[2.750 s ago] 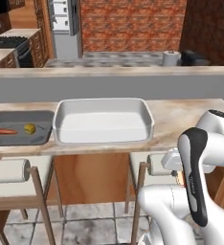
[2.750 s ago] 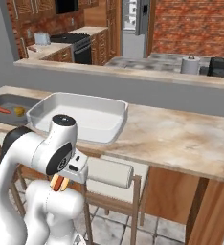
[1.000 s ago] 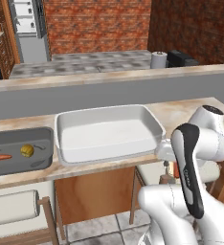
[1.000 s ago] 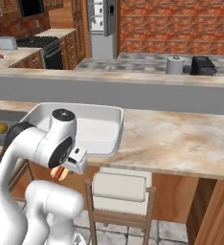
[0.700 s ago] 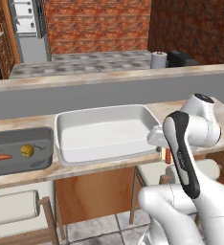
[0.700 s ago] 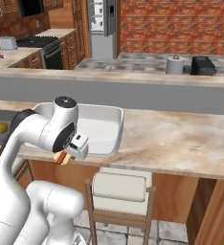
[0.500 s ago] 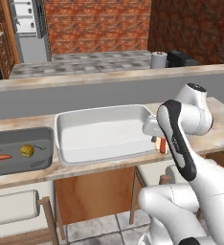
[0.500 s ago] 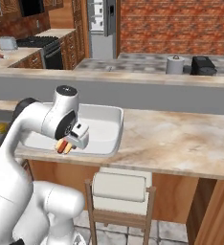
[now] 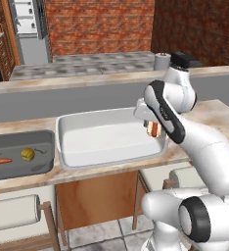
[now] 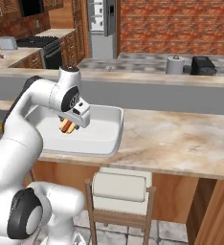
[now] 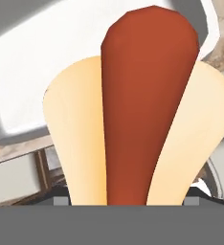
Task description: Place the cold items (carrot and squash) from the fridge in one tupperware on the dining counter. Place the warm items (hot dog and kebab skewer) in the stove area in another tupperware.
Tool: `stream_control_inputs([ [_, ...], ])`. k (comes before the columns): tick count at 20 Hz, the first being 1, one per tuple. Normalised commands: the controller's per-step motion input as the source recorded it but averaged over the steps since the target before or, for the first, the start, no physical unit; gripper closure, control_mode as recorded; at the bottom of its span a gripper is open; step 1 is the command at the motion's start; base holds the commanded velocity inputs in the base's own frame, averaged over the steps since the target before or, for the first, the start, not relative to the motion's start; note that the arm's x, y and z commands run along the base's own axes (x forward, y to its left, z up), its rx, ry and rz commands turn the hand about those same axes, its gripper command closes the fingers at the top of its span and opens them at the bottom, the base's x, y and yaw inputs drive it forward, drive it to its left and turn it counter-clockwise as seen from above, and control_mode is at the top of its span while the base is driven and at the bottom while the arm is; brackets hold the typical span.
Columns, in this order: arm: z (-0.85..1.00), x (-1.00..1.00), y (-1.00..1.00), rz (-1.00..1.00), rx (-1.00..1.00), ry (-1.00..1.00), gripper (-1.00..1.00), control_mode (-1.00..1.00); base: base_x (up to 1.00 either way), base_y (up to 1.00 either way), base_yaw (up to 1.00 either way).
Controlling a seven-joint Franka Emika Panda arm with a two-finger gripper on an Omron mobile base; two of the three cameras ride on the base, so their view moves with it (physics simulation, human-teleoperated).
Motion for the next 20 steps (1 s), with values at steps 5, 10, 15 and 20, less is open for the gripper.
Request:
stream_control_inputs([
  [5,-0.21,0.78,0.0,0.0,0.0,0.0,1.0,-1.0,0.0,0.0,0.0],
  [10,-0.5,0.82,0.04,0.0,0.0,0.0,1.0,-1.0,0.0,0.0,0.0],
  [15,-0.75,0.68,0.15,0.0,-0.01,0.0,1.0,-1.0,0.0,0.0,0.0],
  [20,-0.74,0.54,0.22,0.0,-0.01,0.03,1.0,-1.0,0.0,0.0,0.0],
])
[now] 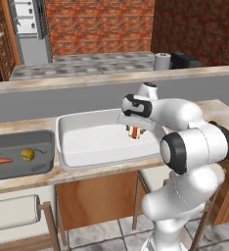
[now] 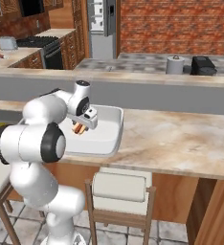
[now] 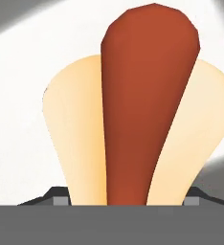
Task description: Place the cold items (carrot and squash) from the fridge in one tupperware on the dining counter. Place the warm items (hot dog and kebab skewer) in the stove area in another tupperware.
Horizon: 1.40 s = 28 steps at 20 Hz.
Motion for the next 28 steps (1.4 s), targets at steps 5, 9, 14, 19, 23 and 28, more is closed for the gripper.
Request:
stream_control_inputs([
  [5,-0.57,0.69,0.05,0.0,0.0,0.02,1.0,-1.0,0.0,0.0,0.0],
  [9,-0.49,0.86,0.0,0.0,0.0,0.01,1.0,-1.0,0.0,0.0,0.0],
  [14,-0.59,0.92,0.0,0.0,0.0,0.05,1.0,-1.0,0.0,0.0,0.0],
  [19,-0.51,0.79,0.0,0.0,0.0,0.02,1.0,-1.0,0.0,0.0,0.0],
  [23,-0.09,0.07,0.0,0.0,0.02,-0.01,-1.0,-1.0,0.0,0.0,0.0],
  [28,0.02,-0.55,-0.02,-0.02,0.09,-0.16,-1.0,-1.0,0.0,0.0,0.0],
])
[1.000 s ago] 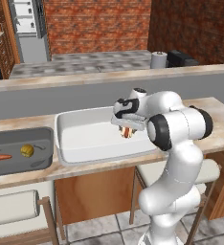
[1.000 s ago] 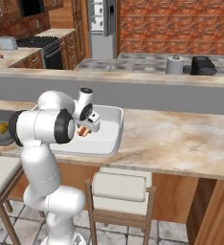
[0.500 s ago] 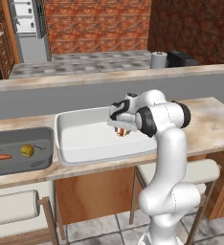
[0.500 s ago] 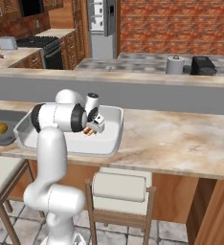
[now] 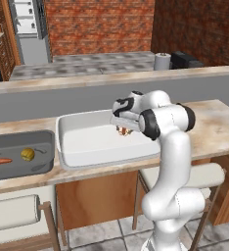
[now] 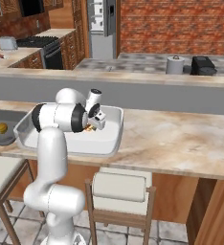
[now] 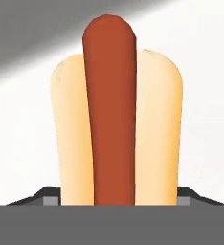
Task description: Place the cold items (carrot and squash) from the fridge in one tupperware on the dining counter. Place the warm items (hot dog and kebab skewer) in the stove area in another tupperware.
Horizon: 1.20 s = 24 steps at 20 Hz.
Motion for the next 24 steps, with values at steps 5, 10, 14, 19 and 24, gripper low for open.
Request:
stream_control_inputs([
  [5,0.0,-0.55,-0.19,-0.04,0.1,-0.25,-1.0,-1.0,0.0,0.0,0.0],
  [10,0.18,-0.29,-0.13,-0.05,0.08,-0.13,-1.0,-1.0,0.0,0.0,0.0],
  [14,0.94,-0.4,-0.3,-0.05,0.09,0.11,-1.0,-1.0,0.0,0.0,0.0],
  [19,1.0,-0.46,-0.23,-0.03,0.04,0.28,-1.0,-1.0,0.0,0.0,0.0],
  [24,1.0,-0.3,-0.14,-0.01,0.0,0.36,-1.0,-1.0,0.0,0.0,0.0],
])
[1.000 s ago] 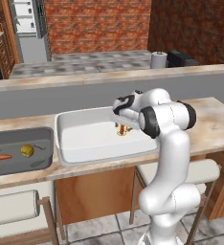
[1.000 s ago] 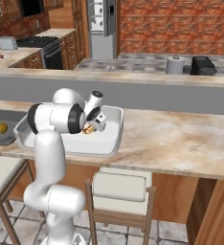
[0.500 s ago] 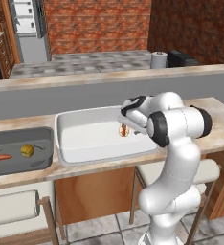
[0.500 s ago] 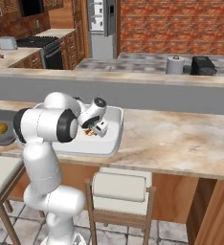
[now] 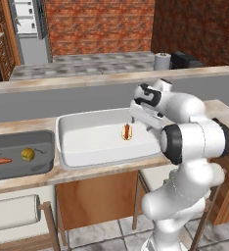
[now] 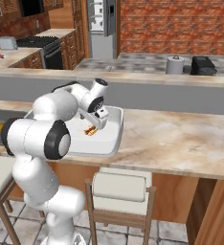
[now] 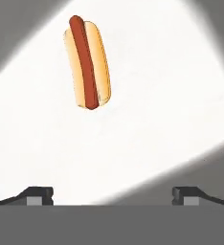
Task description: Place the cold items (carrot and squash) from the fridge in one tupperware on the dining counter. Place the warm items (hot dog and kebab skewer) in the stove area in another tupperware.
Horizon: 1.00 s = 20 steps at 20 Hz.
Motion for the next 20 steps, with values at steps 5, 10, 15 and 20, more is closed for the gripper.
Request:
stream_control_inputs([
  [5,1.0,-0.53,-0.13,-0.01,0.0,0.31,-1.0,-1.0,0.0,0.0,0.0],
  [10,0.92,-1.0,-0.14,-0.05,-0.05,0.05,-1.0,-1.0,0.0,0.0,0.0],
  [15,0.04,-1.0,-0.15,-0.12,-0.11,-0.41,-1.0,-1.0,0.0,0.0,0.0],
  [20,-0.2,-1.0,0.0,-0.11,-0.15,-0.56,-1.0,-1.0,0.0,0.0,0.0],
])
